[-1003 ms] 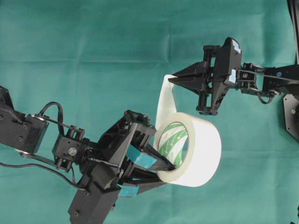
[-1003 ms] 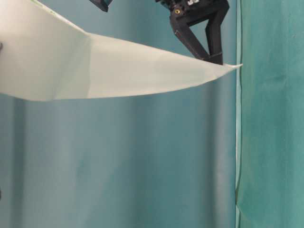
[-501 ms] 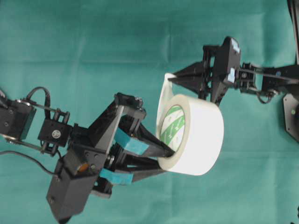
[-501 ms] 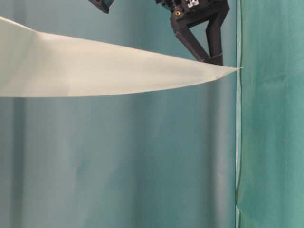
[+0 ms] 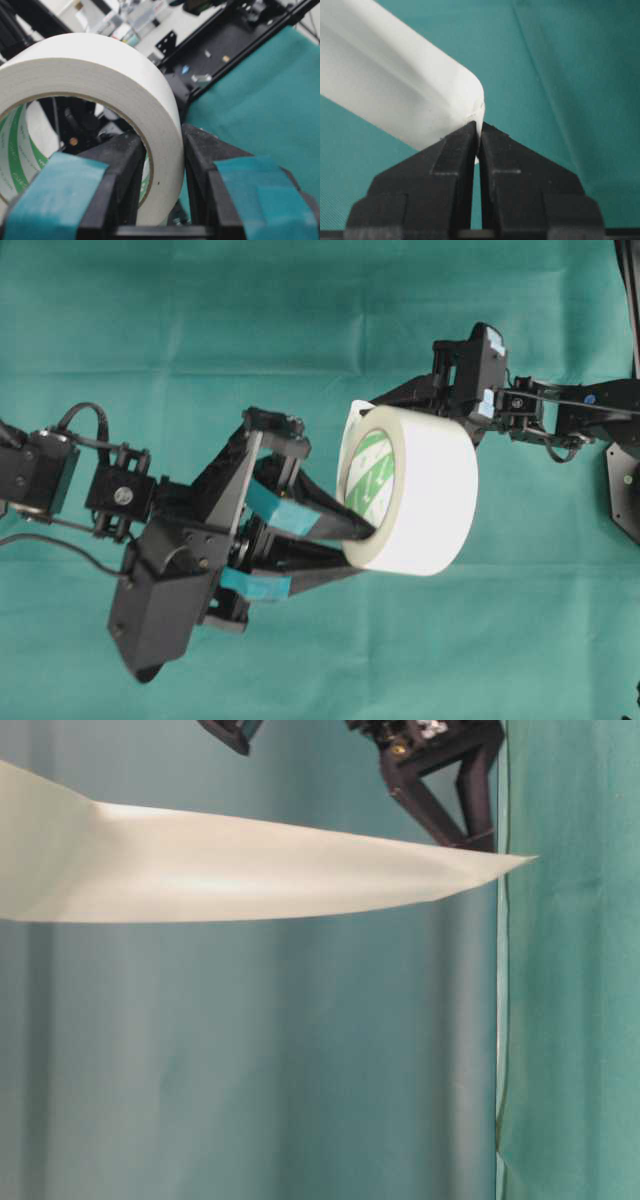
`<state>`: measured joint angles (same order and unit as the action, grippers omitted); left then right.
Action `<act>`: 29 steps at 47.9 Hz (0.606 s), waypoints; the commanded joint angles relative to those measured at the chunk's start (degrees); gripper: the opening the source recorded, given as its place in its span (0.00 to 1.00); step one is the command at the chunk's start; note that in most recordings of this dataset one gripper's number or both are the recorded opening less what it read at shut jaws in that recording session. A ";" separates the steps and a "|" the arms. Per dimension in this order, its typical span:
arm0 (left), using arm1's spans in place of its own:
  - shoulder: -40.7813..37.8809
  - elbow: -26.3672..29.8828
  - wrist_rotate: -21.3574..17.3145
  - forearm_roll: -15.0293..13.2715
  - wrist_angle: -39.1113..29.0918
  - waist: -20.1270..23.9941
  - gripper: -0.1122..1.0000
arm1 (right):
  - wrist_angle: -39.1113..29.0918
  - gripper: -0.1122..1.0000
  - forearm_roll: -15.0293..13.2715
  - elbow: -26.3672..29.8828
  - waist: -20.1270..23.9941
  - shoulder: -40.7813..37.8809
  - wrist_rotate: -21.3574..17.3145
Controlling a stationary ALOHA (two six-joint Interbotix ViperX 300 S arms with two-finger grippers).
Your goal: Peel off the duct tape with your right arm.
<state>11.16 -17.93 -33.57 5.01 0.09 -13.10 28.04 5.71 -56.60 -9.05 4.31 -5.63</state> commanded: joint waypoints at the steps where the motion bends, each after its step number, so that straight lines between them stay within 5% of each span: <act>1: 3.78 1.49 -1.14 0.09 2.20 0.18 0.29 | -0.79 0.02 0.44 0.00 -1.76 0.09 -0.09; 29: 6.94 -3.25 -1.58 0.09 9.14 1.23 0.29 | -0.88 0.02 0.44 0.18 -2.02 -1.41 -0.79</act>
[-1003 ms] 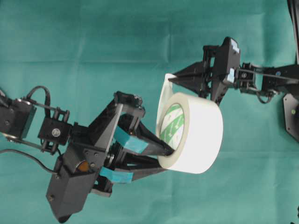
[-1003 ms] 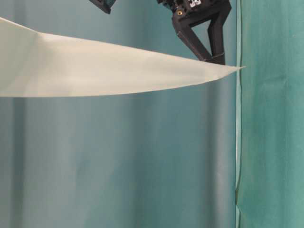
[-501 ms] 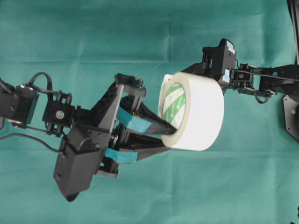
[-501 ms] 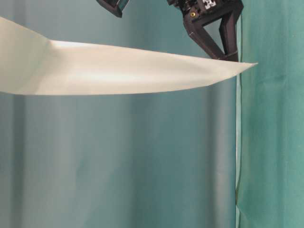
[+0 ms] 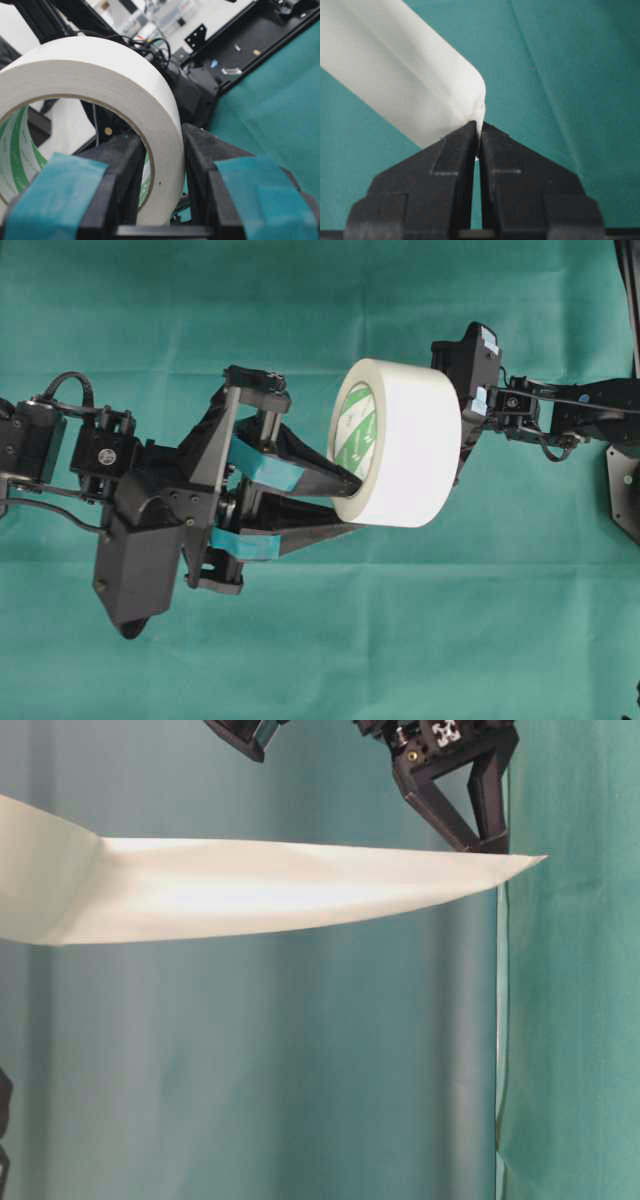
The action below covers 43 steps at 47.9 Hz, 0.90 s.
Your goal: Peel off the duct tape with your right arm.
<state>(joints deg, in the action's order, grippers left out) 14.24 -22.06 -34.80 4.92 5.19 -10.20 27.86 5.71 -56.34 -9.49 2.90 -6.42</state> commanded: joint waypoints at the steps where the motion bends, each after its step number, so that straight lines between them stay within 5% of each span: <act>1: 3.87 0.44 -0.35 0.18 4.48 -1.93 0.29 | -0.70 0.02 0.35 -0.09 -1.67 0.00 0.00; 9: 4.13 -1.93 -0.09 -0.53 6.77 -4.39 0.29 | -0.70 0.02 0.44 0.88 -2.90 0.35 0.09; 18: 4.04 -4.22 0.00 -6.86 6.77 -5.63 0.29 | -0.70 0.02 0.35 1.67 -4.57 0.35 0.18; 32: 3.87 -7.56 0.44 -6.68 4.31 -9.84 0.29 | -1.05 0.02 0.44 1.93 -5.62 0.35 0.35; 43: 1.93 -7.65 6.06 -6.68 -1.85 -10.72 0.29 | -1.05 0.02 0.35 2.02 -6.33 0.35 0.44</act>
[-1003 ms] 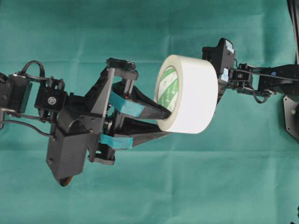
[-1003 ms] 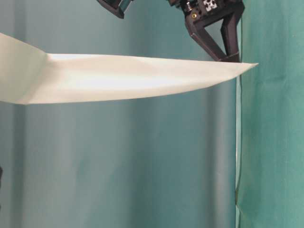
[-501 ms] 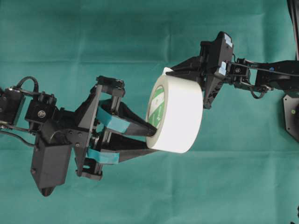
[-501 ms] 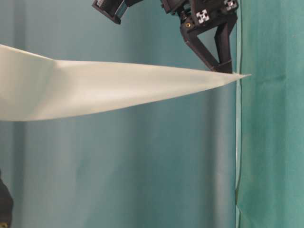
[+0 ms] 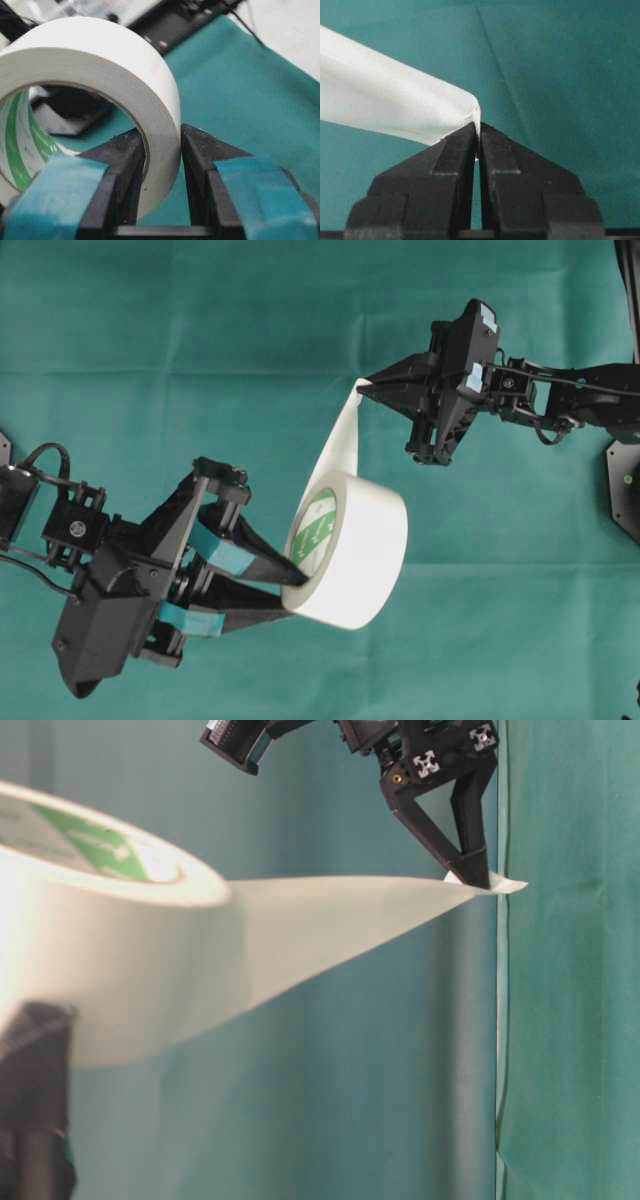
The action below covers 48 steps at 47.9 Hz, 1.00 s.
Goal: Peel off the duct tape with your right arm.
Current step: 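Pull the roll down-left with the left gripper, unwinding more tape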
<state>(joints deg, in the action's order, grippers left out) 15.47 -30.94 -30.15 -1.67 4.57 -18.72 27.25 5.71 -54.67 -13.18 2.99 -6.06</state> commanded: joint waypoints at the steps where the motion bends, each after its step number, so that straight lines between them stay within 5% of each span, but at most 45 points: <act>1: 0.44 1.23 1.85 -0.09 -1.76 -2.20 0.29 | -0.53 0.02 0.35 0.44 -2.64 0.26 0.09; 25: -4.31 4.04 8.44 -0.09 -22.50 -2.02 0.29 | -5.01 0.02 -1.58 1.23 -3.08 0.26 0.09; 48: -4.66 5.10 7.47 0.35 -24.87 -1.41 0.29 | -9.14 0.02 -5.10 1.32 -3.08 0.35 0.09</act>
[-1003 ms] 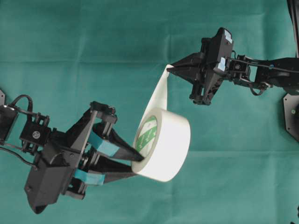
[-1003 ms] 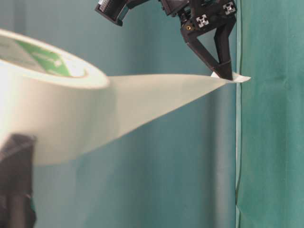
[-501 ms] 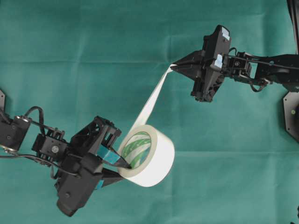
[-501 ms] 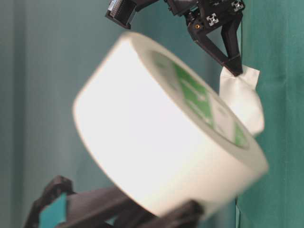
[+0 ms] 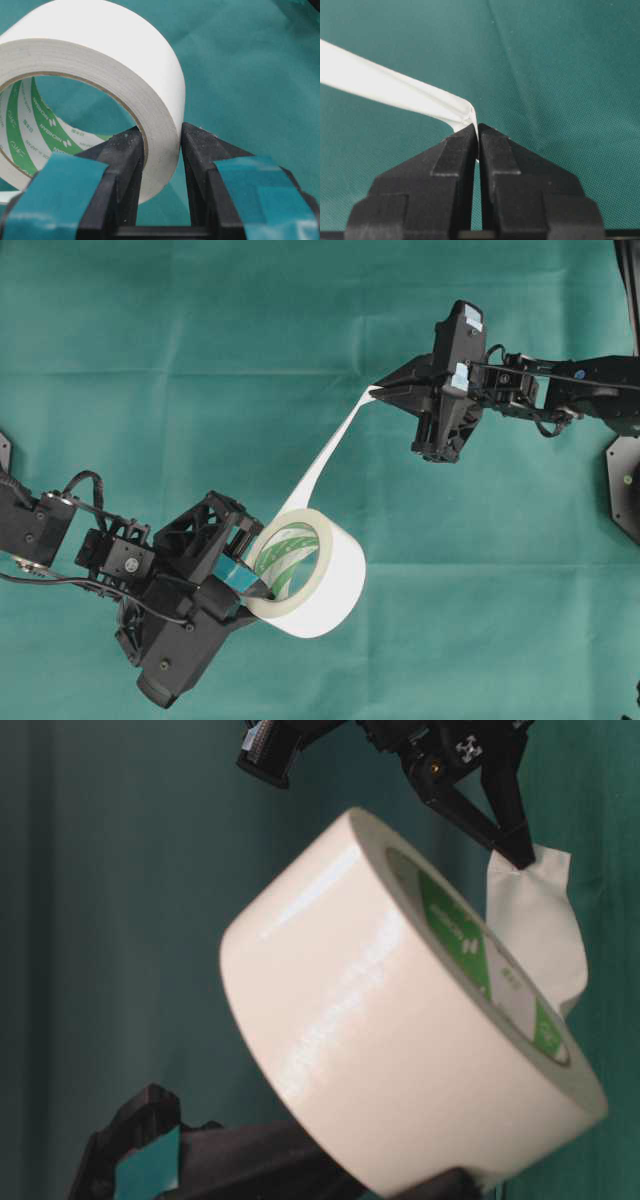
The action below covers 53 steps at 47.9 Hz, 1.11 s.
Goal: Peel off the duct tape with your right arm.
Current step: 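Pull the roll down-left with the left gripper, unwinding more tape, then open the right gripper to release the tape end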
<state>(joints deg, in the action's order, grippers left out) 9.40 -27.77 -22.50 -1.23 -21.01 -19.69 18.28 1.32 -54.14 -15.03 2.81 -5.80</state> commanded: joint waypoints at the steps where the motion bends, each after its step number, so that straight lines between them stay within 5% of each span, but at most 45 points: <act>1: 1.41 1.93 -0.26 -0.09 0.79 -0.44 0.29 | -0.18 0.02 -1.05 0.88 -1.23 0.53 -0.26; 25: 0.97 1.49 -0.35 0.00 -0.09 0.88 0.29 | -3.08 0.04 -1.85 1.41 -1.23 0.97 -0.35; 32: 0.09 1.67 -0.35 0.09 -2.20 1.76 0.29 | -5.45 0.22 -3.25 1.23 -1.23 2.02 -0.44; 42: 0.35 1.85 -0.35 0.18 -4.48 3.25 0.29 | -5.89 0.73 -3.52 0.62 -0.79 4.48 -0.53; 53: 2.72 1.67 -0.53 0.62 -7.65 6.86 0.29 | -5.63 0.73 -3.52 -1.14 0.44 6.33 -0.70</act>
<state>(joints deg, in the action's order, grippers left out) 9.32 -27.77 -22.76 -1.05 -28.30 -14.15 12.22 -2.11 -55.11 -15.12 7.56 -6.33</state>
